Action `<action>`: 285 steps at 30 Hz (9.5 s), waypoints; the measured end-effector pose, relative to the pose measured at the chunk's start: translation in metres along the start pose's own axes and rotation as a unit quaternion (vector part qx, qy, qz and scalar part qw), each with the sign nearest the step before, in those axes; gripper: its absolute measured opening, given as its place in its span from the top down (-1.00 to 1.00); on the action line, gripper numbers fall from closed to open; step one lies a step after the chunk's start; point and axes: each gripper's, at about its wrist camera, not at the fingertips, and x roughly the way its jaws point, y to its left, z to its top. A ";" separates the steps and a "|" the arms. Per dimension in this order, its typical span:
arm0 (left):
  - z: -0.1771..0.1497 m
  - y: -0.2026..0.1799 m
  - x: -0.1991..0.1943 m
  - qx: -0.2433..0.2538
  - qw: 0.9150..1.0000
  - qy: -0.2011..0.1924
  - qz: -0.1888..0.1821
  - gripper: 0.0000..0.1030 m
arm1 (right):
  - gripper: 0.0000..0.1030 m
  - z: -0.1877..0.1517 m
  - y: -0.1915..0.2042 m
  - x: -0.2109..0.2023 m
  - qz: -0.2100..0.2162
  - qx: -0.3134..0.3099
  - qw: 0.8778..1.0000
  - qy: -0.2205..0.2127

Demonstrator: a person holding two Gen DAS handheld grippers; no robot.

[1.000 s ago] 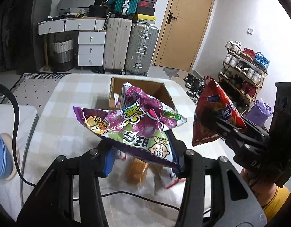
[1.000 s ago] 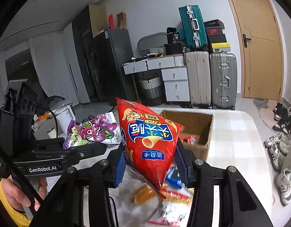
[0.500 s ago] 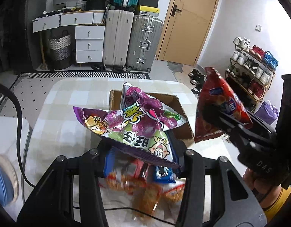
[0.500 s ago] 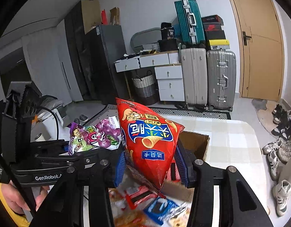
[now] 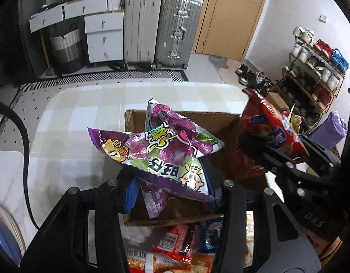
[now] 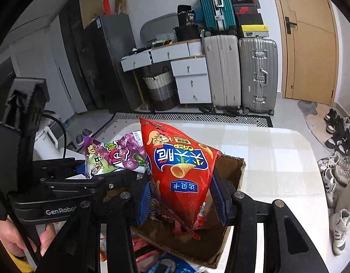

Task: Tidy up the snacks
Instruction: 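Carry both held bags over the cardboard box, then open left tool to drop purple bag into box while right tool lowers chips, then open right tool to release orange chip bag into the box, then move both open tools back toward the snack pile, then grasp noodle-snack bag with right tool while left tool grasps cake loaf, then carry the held noodle bag and cake loaf over the box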

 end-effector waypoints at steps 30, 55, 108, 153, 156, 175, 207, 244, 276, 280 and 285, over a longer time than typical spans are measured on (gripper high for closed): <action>-0.015 0.017 0.091 0.009 1.000 0.025 0.015 -0.05 | 0.09 -0.029 -0.021 0.058 -0.013 -0.004 0.998 0.066; -0.024 0.022 0.058 -0.017 0.999 0.033 0.012 -0.25 | -0.77 -0.023 -0.016 0.038 0.008 0.002 0.998 0.066; -0.251 -0.058 -0.286 -0.005 0.981 -0.170 0.092 -0.98 | -0.99 -0.160 0.098 -0.248 -0.046 -0.066 0.991 -0.107; -0.245 -0.001 -0.071 -0.020 0.999 -0.022 0.039 -0.98 | -0.75 -0.224 0.022 -0.045 -0.026 0.009 0.992 0.122; -0.242 -0.004 -0.052 -0.006 0.999 -0.001 0.044 -0.98 | -0.36 -0.223 0.027 -0.042 -0.018 -0.004 0.992 0.123; -0.239 -0.024 -0.004 0.001 0.999 0.040 0.007 -0.98 | -0.03 -0.223 0.018 -0.071 0.003 0.017 0.993 0.117; -0.243 -0.025 0.013 -0.024 0.997 0.063 -0.045 0.33 | -0.03 -0.224 0.008 -0.072 0.014 0.039 0.992 0.119; -0.259 0.012 -0.180 -0.073 0.995 -0.068 -0.022 0.34 | -0.02 -0.185 0.091 -0.154 0.069 -0.014 0.997 -0.015; -0.052 0.017 -0.087 -0.058 0.998 -0.018 -0.030 0.34 | -0.02 -0.035 0.034 -0.087 0.019 -0.017 0.999 -0.034; -0.032 0.023 -0.050 -0.060 0.998 0.000 -0.028 0.34 | -0.02 -0.026 0.022 -0.058 0.015 -0.014 1.000 -0.022; -0.008 0.026 -0.007 -0.067 0.997 0.015 -0.032 0.34 | -0.02 -0.017 0.006 -0.028 0.013 0.005 1.000 -0.011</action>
